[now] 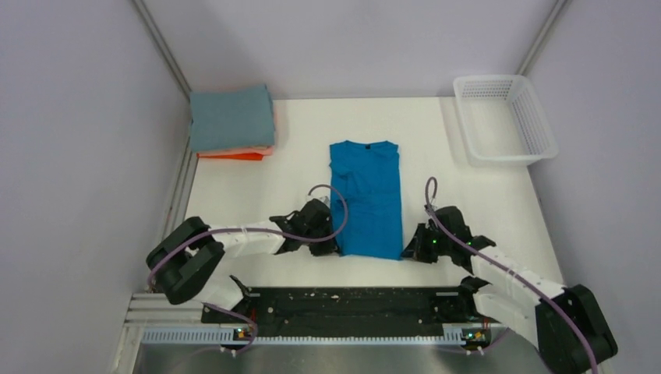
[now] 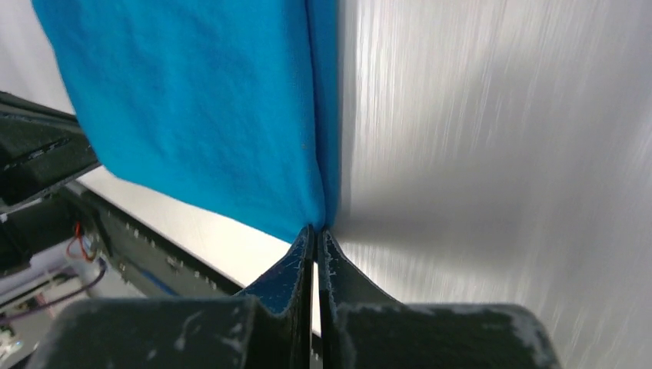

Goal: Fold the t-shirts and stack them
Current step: Grab one side of the 2/3 rectangular tshirt with both arms, then fold the long partially folded tshirt into a neat square

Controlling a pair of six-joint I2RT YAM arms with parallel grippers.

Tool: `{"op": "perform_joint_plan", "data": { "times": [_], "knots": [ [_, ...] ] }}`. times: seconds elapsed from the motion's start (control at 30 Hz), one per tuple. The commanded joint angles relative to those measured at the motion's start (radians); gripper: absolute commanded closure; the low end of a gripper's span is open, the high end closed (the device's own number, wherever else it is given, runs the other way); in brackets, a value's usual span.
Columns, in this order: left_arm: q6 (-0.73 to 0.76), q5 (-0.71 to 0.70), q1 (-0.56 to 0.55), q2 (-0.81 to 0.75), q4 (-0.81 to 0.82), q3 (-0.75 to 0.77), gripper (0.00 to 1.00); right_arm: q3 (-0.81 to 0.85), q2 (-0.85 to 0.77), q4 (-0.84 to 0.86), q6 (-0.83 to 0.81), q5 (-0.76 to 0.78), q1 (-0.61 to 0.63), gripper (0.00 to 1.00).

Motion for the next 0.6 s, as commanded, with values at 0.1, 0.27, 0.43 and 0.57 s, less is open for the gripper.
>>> {"op": "perform_joint_plan", "data": {
  "times": [0.1, 0.27, 0.43, 0.57],
  "knots": [
    [-0.026, -0.076, -0.108, -0.284, -0.343, -0.035, 1.0, 0.068, -0.325, -0.338, 0.045, -0.089, 0.026, 1.0],
    [0.066, -0.058, -0.12, -0.409, -0.337, 0.059, 1.0, 0.202, -0.374, -0.357, -0.001, -0.095, 0.027, 1.0],
    [0.135, -0.21, -0.119, -0.45, -0.353, 0.141, 1.0, 0.332, -0.349, -0.334, -0.028, 0.0, 0.027, 1.0],
    [0.191, -0.359, -0.098, -0.432, -0.34, 0.208, 1.0, 0.452, -0.27, -0.338, -0.078, 0.127, 0.026, 1.0]
  ]
}}
